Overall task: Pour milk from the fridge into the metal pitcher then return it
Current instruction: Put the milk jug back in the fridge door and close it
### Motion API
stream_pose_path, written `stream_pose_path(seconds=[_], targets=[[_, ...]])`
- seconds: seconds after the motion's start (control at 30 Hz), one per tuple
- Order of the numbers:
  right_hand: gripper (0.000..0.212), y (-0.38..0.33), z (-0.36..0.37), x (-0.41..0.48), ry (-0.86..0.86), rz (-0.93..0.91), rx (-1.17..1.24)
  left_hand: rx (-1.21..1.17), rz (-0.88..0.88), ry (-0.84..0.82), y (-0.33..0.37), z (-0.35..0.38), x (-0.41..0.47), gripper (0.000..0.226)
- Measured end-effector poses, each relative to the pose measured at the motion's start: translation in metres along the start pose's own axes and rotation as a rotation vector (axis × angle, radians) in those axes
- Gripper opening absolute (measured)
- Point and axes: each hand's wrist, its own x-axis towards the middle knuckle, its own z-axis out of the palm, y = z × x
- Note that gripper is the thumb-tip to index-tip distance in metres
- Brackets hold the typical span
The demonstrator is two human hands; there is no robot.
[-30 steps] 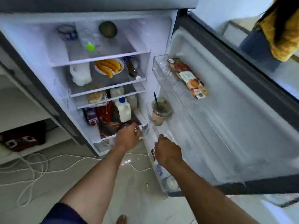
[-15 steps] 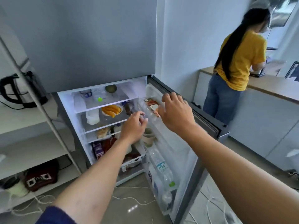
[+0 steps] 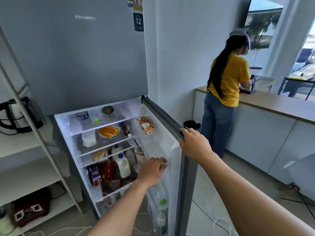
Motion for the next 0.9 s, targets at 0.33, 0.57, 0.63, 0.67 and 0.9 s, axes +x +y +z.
stream_pose_path(seconds=[0.33, 0.57, 0.63, 0.67, 0.9], targets=[[0.065, -0.06, 0.003, -0.016, -0.124, -0.271, 0.243, -0.035, -0.238, 0.023, -0.081, -0.052, -0.033, 0.046], [0.066, -0.131, 0.02, 0.009, -0.212, -0.524, 0.203, -0.052, -0.364, -0.012, -0.15, -0.109, -0.047, 0.03], [0.061, -0.159, 0.028, 0.023, -0.236, -0.594, 0.201, -0.052, -0.396, 0.029, -0.178, -0.132, -0.047, 0.024], [0.059, -0.165, 0.029, 0.026, -0.236, -0.615, 0.201, -0.044, -0.385, 0.045, -0.185, -0.14, -0.046, 0.021], [0.065, -0.233, 0.07, 0.071, -0.293, -0.732, 0.148, 0.092, -0.414, 0.239, -0.239, -0.233, -0.043, 0.02]])
